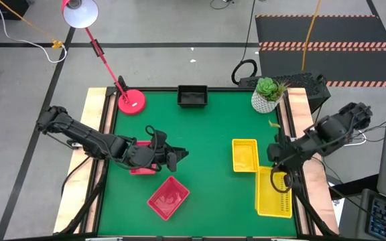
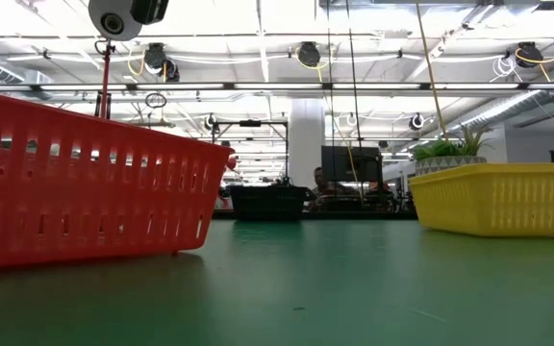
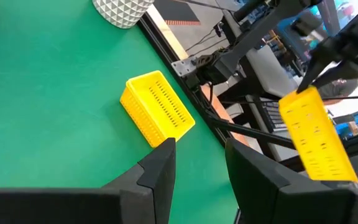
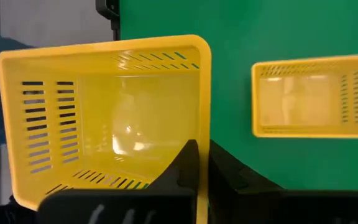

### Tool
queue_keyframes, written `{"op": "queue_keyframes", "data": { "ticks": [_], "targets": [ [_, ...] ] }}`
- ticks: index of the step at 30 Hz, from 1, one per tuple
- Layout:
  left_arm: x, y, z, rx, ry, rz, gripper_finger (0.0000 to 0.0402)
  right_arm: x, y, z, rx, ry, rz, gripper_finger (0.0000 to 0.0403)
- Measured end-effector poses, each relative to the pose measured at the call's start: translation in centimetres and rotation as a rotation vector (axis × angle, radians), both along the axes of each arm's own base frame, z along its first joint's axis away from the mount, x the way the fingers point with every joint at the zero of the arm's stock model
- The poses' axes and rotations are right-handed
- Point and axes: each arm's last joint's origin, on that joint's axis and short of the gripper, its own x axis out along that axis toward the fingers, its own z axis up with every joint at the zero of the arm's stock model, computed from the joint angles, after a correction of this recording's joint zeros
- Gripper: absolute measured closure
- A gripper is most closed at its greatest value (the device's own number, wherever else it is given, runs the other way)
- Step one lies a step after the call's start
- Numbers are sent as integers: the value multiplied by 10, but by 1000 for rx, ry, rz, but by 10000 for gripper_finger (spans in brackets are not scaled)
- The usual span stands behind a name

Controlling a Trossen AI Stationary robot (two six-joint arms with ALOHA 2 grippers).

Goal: Stack baskets by color
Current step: Stack the bottom yellow bin on the top stacked yellow bins

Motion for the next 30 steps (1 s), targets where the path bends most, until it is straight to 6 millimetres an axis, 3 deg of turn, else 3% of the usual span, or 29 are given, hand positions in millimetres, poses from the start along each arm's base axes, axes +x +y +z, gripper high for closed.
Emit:
{"op": "queue_keyframes", "data": {
  "ticks": [16, 30],
  "targets": [
    [0, -1, -2, 16, 27, -55, 261, 35, -25, 49, 19, -114, 6, 400],
    [1, 2, -2, 152, 61, -125, 261, 36, -61, 55, -56, -191, -47, 398]
  ]
}}
